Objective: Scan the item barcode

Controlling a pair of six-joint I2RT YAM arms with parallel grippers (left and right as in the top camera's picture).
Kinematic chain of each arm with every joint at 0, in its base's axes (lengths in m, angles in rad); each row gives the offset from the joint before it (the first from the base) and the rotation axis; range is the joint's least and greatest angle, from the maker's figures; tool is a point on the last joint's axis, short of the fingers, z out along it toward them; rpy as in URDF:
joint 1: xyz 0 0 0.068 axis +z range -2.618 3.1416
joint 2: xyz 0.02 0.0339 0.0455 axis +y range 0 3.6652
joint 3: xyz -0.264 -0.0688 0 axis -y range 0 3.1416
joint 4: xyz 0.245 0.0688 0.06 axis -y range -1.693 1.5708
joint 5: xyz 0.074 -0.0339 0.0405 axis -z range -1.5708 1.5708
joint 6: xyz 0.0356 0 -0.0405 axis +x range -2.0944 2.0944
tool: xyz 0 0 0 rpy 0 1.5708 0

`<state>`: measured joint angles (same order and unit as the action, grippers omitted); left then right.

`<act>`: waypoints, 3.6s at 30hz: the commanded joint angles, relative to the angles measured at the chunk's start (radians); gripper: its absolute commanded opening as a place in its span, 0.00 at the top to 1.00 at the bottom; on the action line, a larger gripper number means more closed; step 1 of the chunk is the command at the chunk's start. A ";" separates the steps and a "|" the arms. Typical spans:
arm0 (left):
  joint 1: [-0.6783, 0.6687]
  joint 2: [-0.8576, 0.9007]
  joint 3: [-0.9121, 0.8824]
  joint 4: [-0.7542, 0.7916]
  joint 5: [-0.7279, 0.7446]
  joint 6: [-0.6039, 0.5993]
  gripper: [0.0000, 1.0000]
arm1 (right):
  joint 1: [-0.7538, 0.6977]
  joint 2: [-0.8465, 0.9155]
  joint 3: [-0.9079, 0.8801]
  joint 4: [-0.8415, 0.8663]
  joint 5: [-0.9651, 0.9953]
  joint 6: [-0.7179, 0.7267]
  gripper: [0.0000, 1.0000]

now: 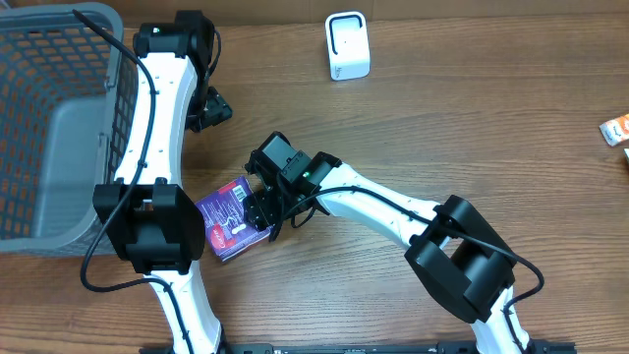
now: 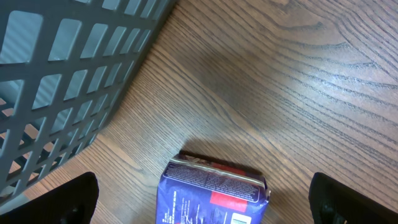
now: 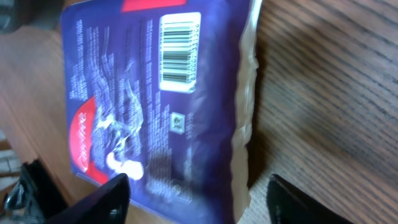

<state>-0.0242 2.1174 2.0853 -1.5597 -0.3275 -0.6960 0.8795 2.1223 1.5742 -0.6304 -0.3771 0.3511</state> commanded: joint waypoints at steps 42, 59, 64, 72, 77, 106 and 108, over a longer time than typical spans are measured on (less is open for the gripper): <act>-0.078 0.003 -0.191 0.085 0.610 0.456 0.02 | -0.208 -0.267 0.064 -0.627 0.986 0.048 0.96; -0.196 0.003 -0.459 0.264 0.863 0.489 0.21 | -0.502 -0.267 0.064 -0.592 0.378 -0.102 0.35; -0.252 0.003 -0.573 0.466 1.035 0.464 0.20 | -0.697 -0.267 0.063 -0.613 0.142 -0.229 0.26; -0.364 0.003 -0.721 0.823 1.069 0.213 0.20 | -0.844 -0.265 0.008 -0.557 0.138 -0.229 0.39; -0.418 0.003 -0.743 0.973 1.066 0.163 0.20 | -0.846 -0.265 -0.079 -0.497 0.129 -0.229 0.38; -0.414 0.000 -0.338 0.398 0.299 0.124 0.96 | -0.829 -0.265 -0.330 -0.266 -0.132 -0.225 0.57; -0.414 0.000 -0.241 0.296 0.125 0.114 0.96 | -0.829 -0.265 -0.330 -0.267 -0.123 -0.226 0.57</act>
<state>-0.4488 2.1082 1.7130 -1.1988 0.1833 -0.5949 0.0475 1.8675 1.2499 -0.8993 -0.5003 0.1284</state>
